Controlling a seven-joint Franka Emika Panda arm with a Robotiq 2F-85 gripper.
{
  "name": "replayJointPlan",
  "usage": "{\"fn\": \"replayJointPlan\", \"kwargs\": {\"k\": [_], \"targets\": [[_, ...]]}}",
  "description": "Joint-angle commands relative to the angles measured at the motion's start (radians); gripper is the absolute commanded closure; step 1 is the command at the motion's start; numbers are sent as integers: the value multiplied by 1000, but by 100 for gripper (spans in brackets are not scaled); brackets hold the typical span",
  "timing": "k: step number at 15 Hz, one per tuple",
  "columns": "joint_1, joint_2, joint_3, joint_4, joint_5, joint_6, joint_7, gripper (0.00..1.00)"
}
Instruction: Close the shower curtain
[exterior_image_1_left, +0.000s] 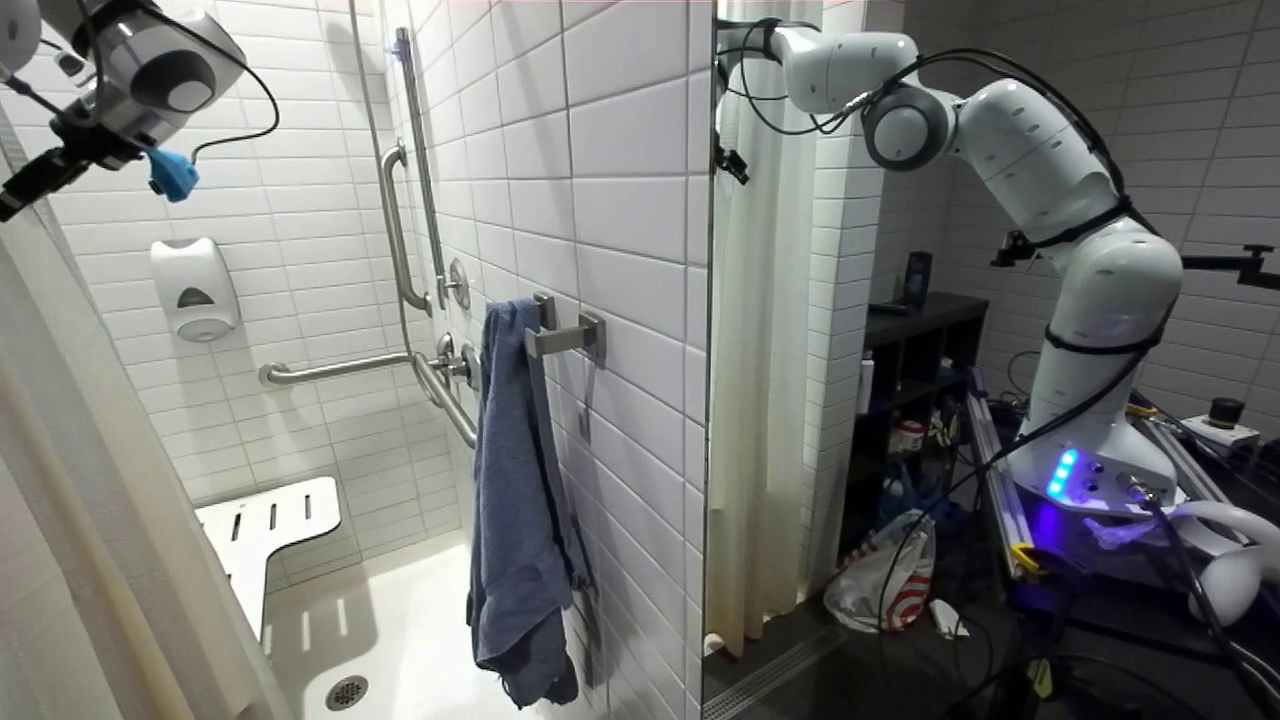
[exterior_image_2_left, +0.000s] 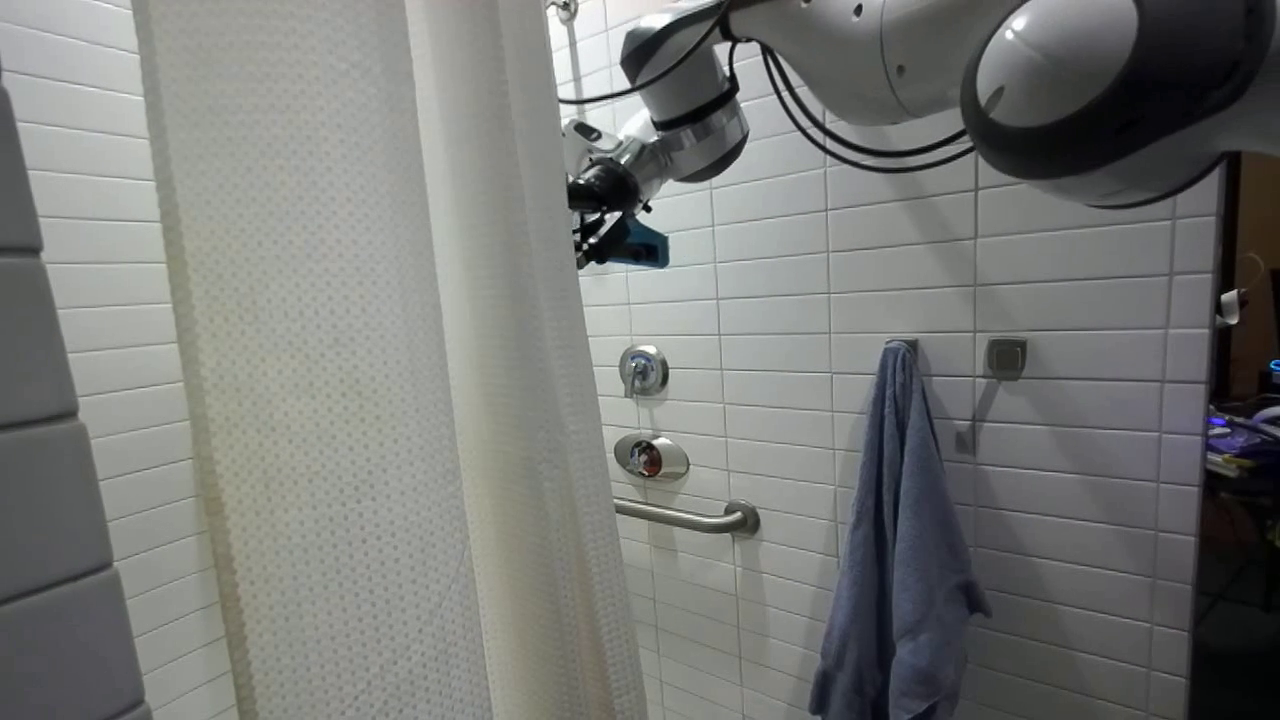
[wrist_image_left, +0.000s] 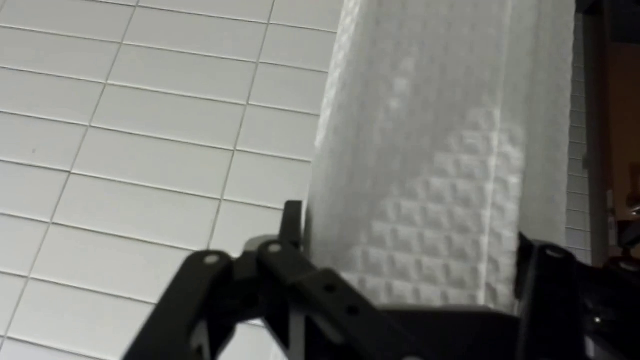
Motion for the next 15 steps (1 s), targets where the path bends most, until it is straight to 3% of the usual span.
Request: {"fn": "replayJointPlan", "kwargs": {"k": [1,8,15], "targets": [[22,39,-18,90,-39,2,48,48],[21,-45,-129,66,-228,13,177,99],[49,-110,-245,65,-445,-7,323,100]]}}
